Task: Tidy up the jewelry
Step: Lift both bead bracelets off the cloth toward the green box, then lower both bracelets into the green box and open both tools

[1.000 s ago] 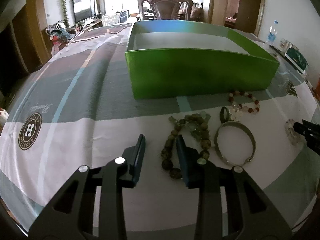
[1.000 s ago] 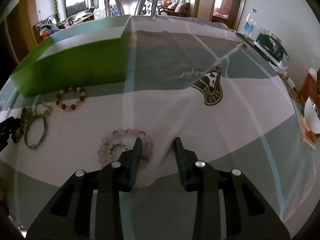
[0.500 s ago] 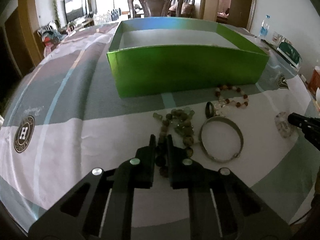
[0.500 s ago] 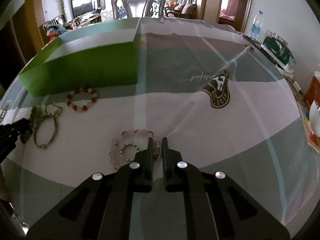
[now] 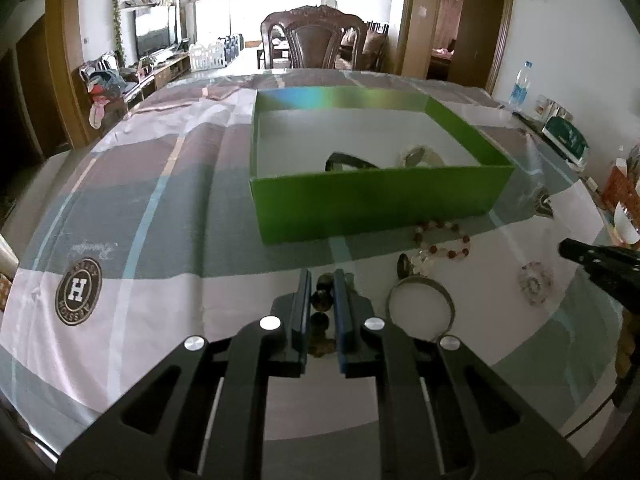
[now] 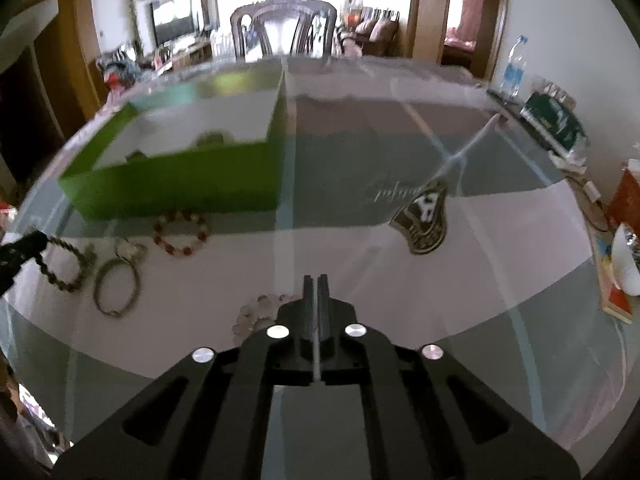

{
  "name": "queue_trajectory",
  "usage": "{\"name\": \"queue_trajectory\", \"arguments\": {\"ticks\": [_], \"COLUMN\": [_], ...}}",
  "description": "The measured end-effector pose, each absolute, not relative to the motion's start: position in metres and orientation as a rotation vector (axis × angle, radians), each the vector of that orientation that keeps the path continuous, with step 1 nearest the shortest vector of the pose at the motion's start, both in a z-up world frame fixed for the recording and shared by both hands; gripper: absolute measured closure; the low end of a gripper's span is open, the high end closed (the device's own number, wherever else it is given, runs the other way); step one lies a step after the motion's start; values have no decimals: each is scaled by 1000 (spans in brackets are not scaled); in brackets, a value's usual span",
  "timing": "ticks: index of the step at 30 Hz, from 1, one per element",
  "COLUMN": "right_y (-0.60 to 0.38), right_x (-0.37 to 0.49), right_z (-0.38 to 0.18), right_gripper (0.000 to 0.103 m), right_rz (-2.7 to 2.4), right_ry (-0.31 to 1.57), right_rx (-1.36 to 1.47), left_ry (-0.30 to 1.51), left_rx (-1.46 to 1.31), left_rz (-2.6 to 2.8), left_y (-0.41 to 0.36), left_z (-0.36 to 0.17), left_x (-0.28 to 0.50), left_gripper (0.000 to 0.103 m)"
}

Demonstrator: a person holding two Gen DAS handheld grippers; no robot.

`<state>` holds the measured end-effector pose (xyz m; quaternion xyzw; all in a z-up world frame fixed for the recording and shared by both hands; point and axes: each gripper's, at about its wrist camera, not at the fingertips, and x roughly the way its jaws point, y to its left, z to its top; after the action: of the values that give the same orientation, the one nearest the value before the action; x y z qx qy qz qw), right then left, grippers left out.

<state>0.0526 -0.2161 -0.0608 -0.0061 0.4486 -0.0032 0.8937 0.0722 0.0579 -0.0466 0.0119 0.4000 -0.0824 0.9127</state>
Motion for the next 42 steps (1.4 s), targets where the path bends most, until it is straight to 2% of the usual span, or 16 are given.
{"name": "queue_trajectory", "arguments": {"ticks": [5, 7, 8, 11, 16, 17, 19, 20, 22, 24, 26, 29, 42], "right_y": [-213, -216, -218, -221, -215, -212, -204, -200, -195, -194, -194, -193, -180], "right_x": [60, 59, 58, 53, 52, 52, 52, 52, 51, 52, 51, 48, 40], "right_z": [-80, -81, -83, -88, -88, -88, -88, -88, -87, -86, -82, -67, 13], "right_gripper": [93, 89, 83, 78, 78, 78, 89, 94, 95, 95, 95, 95, 95], "right_rz": [51, 54, 48, 65, 68, 67, 87, 94, 85, 106, 117, 121, 195], "right_ry": [949, 945, 960, 961, 961, 959, 966, 968, 964, 969, 955, 915, 755], "right_rx": [-16, -17, -19, -48, -116, -128, -141, -151, -172, -144, -114, -83, -62], "left_ry": [867, 875, 878, 880, 897, 902, 916, 924, 936, 931, 938, 945, 782], "left_rx": [20, 21, 21, 19, 21, 22, 27, 30, 39, 55, 47, 1, -21], "left_rz": [-168, -165, -164, -164, -157, -156, -148, -145, -128, -125, -120, -141, -175], "left_y": [57, 58, 59, 59, 58, 58, 57, 57, 58, 58, 60, 65, 68], "left_z": [-63, -67, -68, -70, -77, -78, -83, -86, -92, -94, -93, -85, -5], "left_x": [77, 78, 78, 78, 80, 81, 83, 84, 86, 85, 86, 86, 68], "left_gripper": [92, 92, 92, 92, 91, 91, 90, 82, 73, 73, 92, 92, 92]}}
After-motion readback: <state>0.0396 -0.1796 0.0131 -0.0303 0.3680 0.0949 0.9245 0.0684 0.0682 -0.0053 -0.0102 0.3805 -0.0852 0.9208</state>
